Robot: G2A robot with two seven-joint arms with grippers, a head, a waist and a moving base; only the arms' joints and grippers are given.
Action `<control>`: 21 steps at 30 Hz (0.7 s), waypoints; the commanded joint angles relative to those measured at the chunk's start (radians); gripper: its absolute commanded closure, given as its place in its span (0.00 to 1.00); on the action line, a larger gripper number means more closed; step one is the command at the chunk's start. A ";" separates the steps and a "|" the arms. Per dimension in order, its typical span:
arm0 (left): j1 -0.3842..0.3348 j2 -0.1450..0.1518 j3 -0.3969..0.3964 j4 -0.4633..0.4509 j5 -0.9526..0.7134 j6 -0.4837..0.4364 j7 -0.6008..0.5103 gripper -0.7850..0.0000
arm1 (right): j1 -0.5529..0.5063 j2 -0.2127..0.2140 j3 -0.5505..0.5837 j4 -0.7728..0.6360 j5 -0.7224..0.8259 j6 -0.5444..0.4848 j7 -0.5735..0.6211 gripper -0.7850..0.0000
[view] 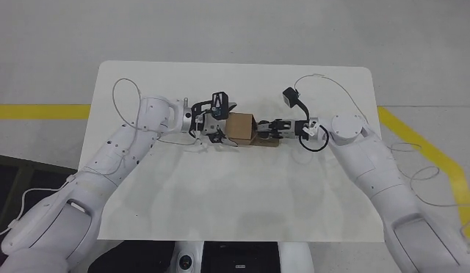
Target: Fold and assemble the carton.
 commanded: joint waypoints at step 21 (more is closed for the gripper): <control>-0.013 -0.024 0.026 0.021 0.013 0.000 0.006 0.00 | 0.020 -0.037 -0.036 0.022 0.005 -0.008 0.003 1.00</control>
